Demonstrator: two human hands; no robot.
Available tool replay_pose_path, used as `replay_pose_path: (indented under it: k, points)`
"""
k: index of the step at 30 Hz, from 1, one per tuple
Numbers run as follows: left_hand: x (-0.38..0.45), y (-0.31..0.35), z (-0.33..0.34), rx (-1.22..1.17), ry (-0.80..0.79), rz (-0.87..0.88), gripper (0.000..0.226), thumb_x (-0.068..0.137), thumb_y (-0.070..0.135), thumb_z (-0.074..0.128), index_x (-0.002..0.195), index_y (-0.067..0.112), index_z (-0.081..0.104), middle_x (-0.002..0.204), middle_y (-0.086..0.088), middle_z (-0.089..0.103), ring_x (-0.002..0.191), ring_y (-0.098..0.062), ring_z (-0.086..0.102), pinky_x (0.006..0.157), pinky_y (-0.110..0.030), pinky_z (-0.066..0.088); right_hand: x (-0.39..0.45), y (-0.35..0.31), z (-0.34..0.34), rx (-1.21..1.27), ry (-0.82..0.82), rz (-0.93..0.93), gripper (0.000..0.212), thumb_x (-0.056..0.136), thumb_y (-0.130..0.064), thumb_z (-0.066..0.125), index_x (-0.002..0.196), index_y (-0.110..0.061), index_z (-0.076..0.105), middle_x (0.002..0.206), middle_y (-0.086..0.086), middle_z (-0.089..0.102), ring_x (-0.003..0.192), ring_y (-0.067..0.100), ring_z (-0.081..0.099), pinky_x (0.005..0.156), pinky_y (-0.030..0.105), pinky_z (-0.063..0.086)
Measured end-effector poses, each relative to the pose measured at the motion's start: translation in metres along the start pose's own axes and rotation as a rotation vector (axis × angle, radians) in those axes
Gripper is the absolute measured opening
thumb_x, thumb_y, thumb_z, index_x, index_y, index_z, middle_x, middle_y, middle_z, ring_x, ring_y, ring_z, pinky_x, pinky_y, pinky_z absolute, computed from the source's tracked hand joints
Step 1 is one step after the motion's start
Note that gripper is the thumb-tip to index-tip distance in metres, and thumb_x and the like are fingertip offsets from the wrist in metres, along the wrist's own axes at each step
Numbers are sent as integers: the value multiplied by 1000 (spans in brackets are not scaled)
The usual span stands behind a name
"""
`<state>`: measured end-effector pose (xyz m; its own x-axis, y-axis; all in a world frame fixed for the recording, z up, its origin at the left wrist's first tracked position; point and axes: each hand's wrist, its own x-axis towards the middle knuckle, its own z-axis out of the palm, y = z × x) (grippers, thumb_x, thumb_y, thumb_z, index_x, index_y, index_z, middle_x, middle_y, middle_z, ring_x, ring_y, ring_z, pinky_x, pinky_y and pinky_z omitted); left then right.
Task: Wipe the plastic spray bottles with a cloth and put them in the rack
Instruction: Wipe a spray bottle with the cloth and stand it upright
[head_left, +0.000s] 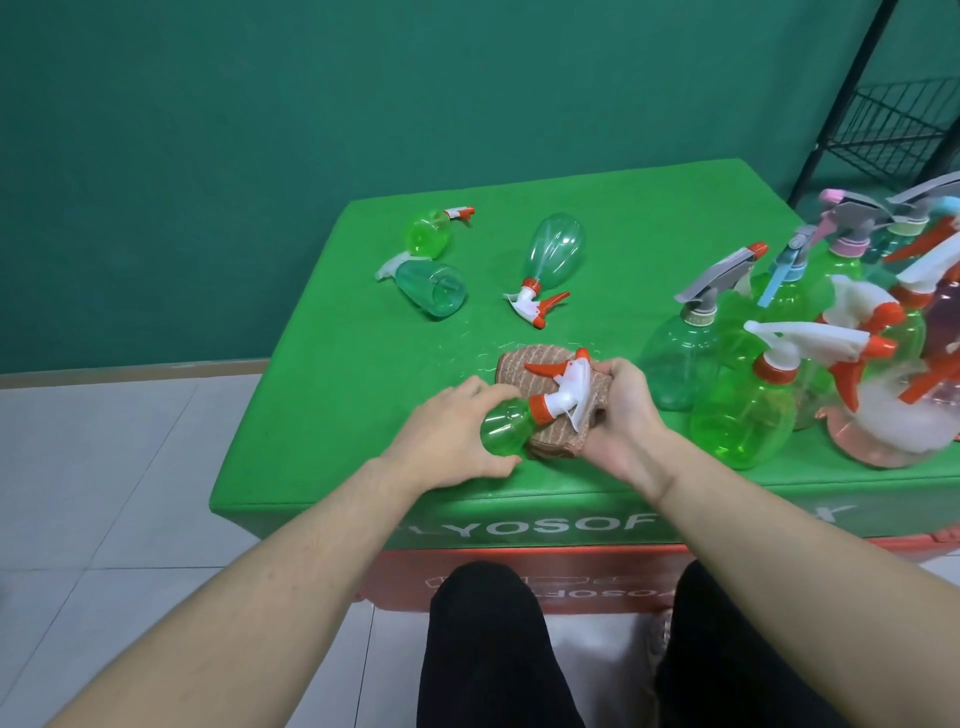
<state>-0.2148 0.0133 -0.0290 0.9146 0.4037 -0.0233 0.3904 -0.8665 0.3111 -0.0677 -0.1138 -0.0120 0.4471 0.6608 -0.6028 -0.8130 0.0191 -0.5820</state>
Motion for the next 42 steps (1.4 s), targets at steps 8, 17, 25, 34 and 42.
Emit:
replay_pose_path:
  k: [8,17,25,34,42]
  points:
    - [7,2,-1,-63,28,-99,83,77,54,78,149,38,39,122,10,52,107,-14,56,88,-32,51,2,-11,-16,32,13,-76,45,101,-32,31,124,-12,64,111,21,74,113,36,64,103,68,41]
    - [5,4,0,-49,39,-86,82,78,52,78,149,34,41,126,8,53,108,-12,53,89,-28,46,16,-3,18,29,13,-16,54,97,-33,33,133,-1,60,115,25,66,108,37,63,110,60,40]
    - [11,8,2,-32,44,-162,82,78,53,78,149,37,39,121,8,52,102,-13,55,84,-28,48,17,-10,16,57,42,-67,55,99,-34,29,128,0,63,122,29,67,118,41,63,105,60,45]
    - [12,16,3,-12,52,-247,89,77,51,80,152,35,35,131,2,53,106,-16,57,92,-35,55,-5,1,3,-7,1,-216,43,105,-30,27,103,-13,66,120,21,71,106,30,63,108,55,43]
    - [8,19,-4,-92,99,-305,88,79,49,79,153,33,35,135,-1,52,91,-13,63,73,-32,58,-28,-1,-7,-228,-26,-232,38,106,-32,28,110,-12,60,115,21,69,102,31,62,107,58,43]
